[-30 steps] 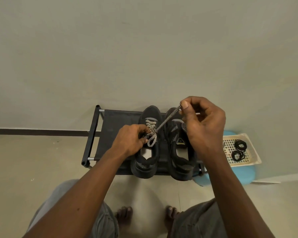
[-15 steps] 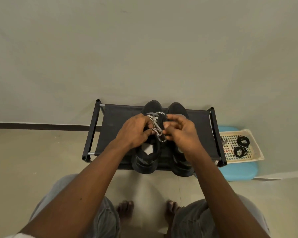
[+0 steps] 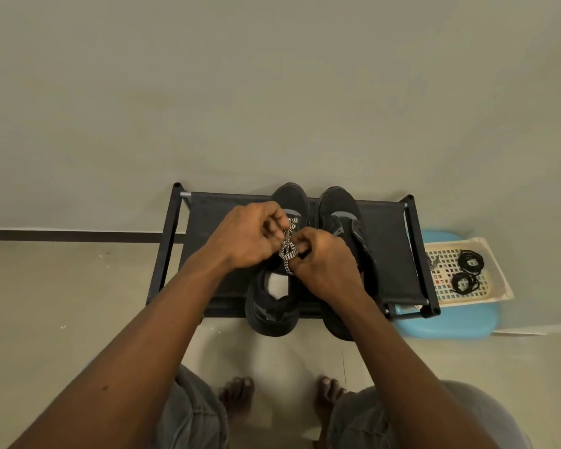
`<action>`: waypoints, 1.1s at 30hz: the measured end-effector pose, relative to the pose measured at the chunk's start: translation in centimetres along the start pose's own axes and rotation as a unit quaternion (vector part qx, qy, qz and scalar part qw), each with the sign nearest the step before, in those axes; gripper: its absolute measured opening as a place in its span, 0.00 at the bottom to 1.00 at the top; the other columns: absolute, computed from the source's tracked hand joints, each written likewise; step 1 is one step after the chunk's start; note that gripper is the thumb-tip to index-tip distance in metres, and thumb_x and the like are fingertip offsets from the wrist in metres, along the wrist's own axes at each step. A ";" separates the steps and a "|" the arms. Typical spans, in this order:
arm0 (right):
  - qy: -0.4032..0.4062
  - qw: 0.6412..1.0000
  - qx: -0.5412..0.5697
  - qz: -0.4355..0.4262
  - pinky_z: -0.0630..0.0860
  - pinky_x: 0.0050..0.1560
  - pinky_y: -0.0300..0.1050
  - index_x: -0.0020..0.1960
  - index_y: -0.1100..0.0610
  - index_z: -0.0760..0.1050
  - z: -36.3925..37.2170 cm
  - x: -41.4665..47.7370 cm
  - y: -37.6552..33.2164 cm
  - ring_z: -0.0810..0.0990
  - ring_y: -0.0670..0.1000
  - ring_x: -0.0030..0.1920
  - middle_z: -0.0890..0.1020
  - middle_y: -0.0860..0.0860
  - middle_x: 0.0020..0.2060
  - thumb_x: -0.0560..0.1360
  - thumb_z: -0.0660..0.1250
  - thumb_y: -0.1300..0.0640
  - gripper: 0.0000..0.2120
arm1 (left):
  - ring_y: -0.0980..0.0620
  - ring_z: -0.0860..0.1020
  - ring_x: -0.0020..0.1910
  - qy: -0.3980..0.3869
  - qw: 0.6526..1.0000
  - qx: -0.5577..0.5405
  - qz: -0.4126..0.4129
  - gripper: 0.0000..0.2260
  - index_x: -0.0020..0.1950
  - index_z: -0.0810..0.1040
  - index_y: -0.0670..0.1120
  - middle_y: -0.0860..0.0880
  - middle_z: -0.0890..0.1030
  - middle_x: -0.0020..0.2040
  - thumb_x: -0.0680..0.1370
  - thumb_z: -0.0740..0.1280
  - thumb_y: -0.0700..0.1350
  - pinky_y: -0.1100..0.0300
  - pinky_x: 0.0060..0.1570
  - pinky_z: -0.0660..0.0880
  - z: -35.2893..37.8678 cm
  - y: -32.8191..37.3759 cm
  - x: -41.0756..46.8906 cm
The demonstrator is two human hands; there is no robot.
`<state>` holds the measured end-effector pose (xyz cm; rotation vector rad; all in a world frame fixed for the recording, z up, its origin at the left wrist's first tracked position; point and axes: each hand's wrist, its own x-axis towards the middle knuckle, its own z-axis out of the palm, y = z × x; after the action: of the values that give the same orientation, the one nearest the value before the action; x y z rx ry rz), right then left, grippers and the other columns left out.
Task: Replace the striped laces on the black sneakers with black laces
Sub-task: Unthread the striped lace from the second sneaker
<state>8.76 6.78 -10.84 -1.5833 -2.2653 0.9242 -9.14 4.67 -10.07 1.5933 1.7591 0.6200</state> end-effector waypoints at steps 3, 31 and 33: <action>0.015 0.999 0.035 -0.007 0.81 0.45 0.54 0.52 0.50 0.82 0.1 0.2 0.0 0.81 0.48 0.42 0.83 0.45 0.40 0.73 0.72 0.56 0.08 | 0.56 0.82 0.43 -0.015 1.000 0.014 -0.002 0.10 0.52 0.79 0.54 0.55 0.83 0.44 0.76 0.69 0.39 0.57 0.47 0.80 0.7 0.5 0.0; 0.024 0.904 0.415 0.099 0.82 0.49 0.45 0.71 0.49 0.70 -0.5 1.6 -0.3 0.84 0.48 0.48 0.82 0.51 0.51 0.74 0.75 0.61 0.29 | 0.53 0.76 0.36 0.080 0.882 -0.462 -0.048 0.23 0.58 0.80 0.44 0.49 0.77 0.40 0.64 0.65 0.33 0.61 0.40 0.78 0.8 1.3 0.9; 0.010 0.943 0.323 0.072 0.83 0.52 0.51 0.72 0.48 0.69 0.8 1.6 0.0 0.85 0.48 0.44 0.85 0.50 0.43 0.71 0.76 0.61 0.32 | 0.53 0.76 0.35 0.084 0.860 -0.503 -0.033 0.23 0.59 0.79 0.43 0.48 0.78 0.41 0.65 0.64 0.32 0.61 0.39 0.77 0.5 1.6 1.0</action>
<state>7.78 7.94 -11.70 -1.4343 -1.5839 1.4834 -7.74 5.82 -9.34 0.7431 1.2064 1.3837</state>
